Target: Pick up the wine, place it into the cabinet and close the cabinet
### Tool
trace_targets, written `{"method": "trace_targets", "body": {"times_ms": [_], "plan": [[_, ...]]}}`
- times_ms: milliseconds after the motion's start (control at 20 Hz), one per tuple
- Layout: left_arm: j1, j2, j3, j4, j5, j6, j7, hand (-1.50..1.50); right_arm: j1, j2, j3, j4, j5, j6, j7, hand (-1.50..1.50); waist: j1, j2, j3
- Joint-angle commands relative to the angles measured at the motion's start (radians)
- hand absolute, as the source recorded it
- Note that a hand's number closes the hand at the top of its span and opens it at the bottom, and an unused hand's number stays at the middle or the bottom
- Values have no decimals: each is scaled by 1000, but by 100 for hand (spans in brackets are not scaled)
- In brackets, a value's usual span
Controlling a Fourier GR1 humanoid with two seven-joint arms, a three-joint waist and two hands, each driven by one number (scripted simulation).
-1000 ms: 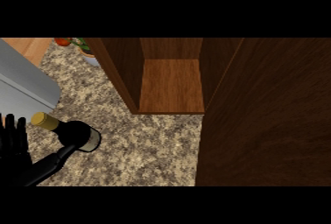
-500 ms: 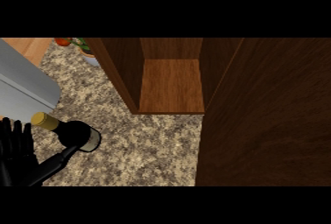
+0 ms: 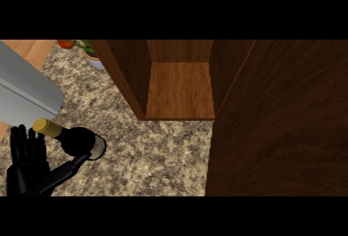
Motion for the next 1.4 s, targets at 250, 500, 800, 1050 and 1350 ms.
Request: {"method": "trace_targets", "body": {"times_ms": [250,500,800,1050,1350], "plan": [[10,-7,27,106,42,-73,-96,-150,68,36,33,-54,-39,32,-58,-150,3,0,1],[-57,-14,3,227,38,-38,-181,-150,-5,35,52,-102,-10,-25,62,-150,1,0,0],[-104,-14,8,342,53,-74,-264,-150,41,16,-28,-85,-97,25,7,-150,-1,1,0],[-64,18,54,336,66,-135,-223,-150,-46,14,21,-138,-45,-25,134,-150,3,0,0],[-173,15,84,533,89,-179,-316,-150,-31,26,53,-85,-2,-16,84,-150,2,1,0]]}}
